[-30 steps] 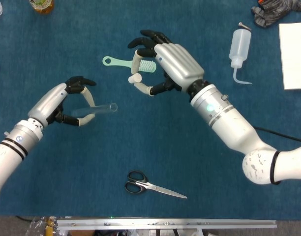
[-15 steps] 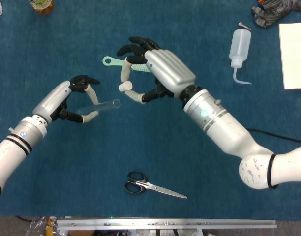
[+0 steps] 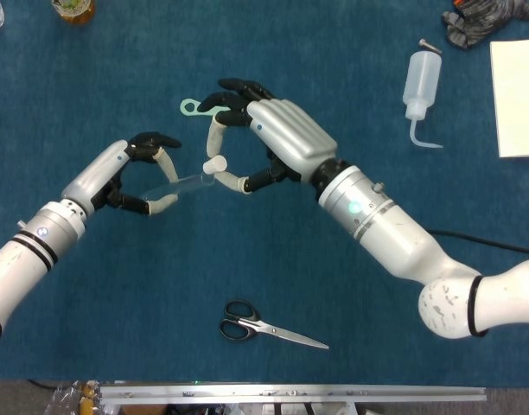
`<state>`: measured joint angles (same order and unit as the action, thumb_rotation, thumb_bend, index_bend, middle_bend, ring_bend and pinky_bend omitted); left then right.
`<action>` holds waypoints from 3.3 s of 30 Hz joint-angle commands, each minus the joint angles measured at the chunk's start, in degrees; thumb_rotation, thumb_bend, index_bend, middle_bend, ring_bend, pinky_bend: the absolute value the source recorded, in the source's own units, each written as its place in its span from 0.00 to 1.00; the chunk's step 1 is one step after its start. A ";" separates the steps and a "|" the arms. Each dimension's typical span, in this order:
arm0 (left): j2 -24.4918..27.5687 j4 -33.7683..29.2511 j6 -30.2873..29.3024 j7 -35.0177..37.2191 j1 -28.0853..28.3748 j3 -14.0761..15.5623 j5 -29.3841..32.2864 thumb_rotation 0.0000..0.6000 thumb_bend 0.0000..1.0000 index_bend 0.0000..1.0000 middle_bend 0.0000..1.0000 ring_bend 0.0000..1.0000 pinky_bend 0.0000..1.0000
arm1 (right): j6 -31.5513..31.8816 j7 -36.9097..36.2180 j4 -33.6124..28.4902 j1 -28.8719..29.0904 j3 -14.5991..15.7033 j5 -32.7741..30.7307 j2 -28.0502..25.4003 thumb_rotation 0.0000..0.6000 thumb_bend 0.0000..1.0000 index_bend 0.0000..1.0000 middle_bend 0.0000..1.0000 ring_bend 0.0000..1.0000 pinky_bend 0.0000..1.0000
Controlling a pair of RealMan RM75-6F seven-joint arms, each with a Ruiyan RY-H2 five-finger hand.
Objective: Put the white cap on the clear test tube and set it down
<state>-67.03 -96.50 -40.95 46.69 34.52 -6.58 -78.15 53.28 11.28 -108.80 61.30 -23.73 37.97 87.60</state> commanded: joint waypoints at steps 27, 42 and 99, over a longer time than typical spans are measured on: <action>0.08 0.16 -0.03 1.15 0.68 0.48 -0.23 1.00 0.34 0.60 0.17 0.00 0.16 | -0.45 -1.33 1.10 1.71 1.98 -0.79 0.69 1.00 0.29 0.60 0.24 0.00 0.02; 0.14 0.20 -0.11 1.13 0.84 0.65 -0.11 1.00 0.34 0.60 0.17 0.00 0.16 | -0.44 -1.43 1.54 2.06 2.41 -1.16 0.39 1.00 0.29 0.60 0.24 0.00 0.02; -0.04 -0.22 1.15 -3.08 0.80 -0.33 3.37 1.00 0.34 0.61 0.17 0.00 0.16 | -1.60 -1.95 3.33 2.29 4.11 0.05 1.38 1.00 0.28 0.49 0.22 0.00 0.02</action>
<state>-67.07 -96.71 -39.79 43.61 35.32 -6.90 -74.78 51.72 9.42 -105.52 63.66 -19.60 37.89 89.01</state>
